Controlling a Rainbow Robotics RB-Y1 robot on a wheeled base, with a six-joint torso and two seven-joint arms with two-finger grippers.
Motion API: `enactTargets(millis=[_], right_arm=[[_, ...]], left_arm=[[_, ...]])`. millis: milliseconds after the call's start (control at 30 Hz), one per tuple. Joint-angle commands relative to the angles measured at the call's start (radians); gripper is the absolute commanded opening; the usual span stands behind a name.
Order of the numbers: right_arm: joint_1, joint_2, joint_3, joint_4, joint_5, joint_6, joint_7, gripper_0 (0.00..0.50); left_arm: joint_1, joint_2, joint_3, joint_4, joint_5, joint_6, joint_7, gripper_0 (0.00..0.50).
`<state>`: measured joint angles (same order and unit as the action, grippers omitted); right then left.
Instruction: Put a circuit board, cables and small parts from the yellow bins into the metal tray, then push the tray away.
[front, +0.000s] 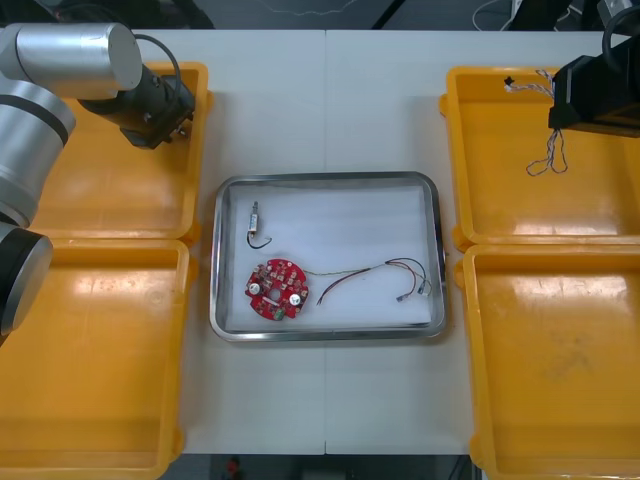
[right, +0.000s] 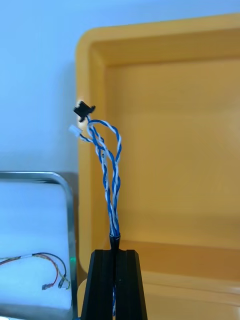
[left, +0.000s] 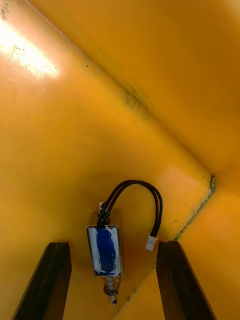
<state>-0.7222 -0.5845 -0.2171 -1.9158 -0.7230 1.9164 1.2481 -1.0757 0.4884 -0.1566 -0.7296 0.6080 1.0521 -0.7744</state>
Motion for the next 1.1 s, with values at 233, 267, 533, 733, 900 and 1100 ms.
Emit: enactTargets(millis=[233,267,533,733,900,1100], right_arm=[[0.003,-0.052,0.145,-0.195,-0.087,0.004,0.172,0.000],[0.003,-0.051,0.170,-0.209,-0.088,0.004,0.197,0.000],[0.003,-0.015,0.329,-0.241,-0.092,0.004,0.350,0.000],[0.003,0.025,0.459,-0.241,-0.004,-0.039,0.493,0.000],[0.003,0.043,0.555,-0.207,0.066,-0.160,0.606,0.000],[0.000,0.058,0.634,-0.108,0.094,-0.338,0.761,0.000]], left_arm=[[0.013,-0.011,-0.015,-0.010,-0.001,-0.043,-0.111,0.500],[0.017,-0.011,-0.017,-0.011,-0.002,-0.043,-0.114,0.500],[0.040,-0.011,-0.017,-0.011,-0.010,-0.061,-0.132,0.006],[0.048,-0.005,-0.015,-0.011,-0.007,-0.064,-0.146,0.000],[0.046,0.006,-0.004,-0.013,0.001,-0.063,-0.148,0.000],[0.046,0.033,0.069,-0.065,-0.007,0.014,-0.155,0.000]])
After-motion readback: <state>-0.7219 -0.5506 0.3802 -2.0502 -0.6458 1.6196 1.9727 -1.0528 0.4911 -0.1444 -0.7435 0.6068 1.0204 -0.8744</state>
